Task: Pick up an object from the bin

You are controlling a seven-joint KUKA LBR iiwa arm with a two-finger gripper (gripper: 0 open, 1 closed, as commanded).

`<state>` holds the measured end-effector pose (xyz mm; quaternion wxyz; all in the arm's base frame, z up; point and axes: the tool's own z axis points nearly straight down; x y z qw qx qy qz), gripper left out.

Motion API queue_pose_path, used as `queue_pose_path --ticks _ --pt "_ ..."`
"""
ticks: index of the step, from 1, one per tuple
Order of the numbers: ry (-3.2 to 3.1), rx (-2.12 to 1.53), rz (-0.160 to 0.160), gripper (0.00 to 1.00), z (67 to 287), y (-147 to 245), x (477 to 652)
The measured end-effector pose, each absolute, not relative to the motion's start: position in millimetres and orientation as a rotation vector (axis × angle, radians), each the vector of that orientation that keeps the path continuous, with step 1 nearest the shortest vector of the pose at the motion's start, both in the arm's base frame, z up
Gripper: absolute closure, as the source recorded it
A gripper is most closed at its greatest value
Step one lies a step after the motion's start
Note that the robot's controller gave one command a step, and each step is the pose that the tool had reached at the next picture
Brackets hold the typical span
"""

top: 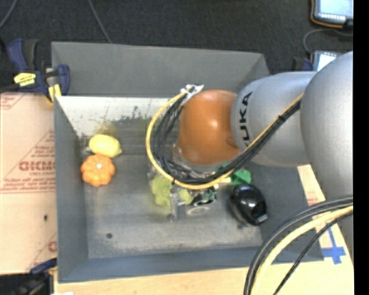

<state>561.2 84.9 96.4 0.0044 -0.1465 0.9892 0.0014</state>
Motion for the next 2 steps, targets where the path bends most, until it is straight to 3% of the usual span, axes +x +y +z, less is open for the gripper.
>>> queue_pose_path --ticks 1,2 --pt "3.11 -0.472 0.0 0.0 118 54 560.5" --pt "3.075 -0.589 0.005 1.0 115 74 575.3"
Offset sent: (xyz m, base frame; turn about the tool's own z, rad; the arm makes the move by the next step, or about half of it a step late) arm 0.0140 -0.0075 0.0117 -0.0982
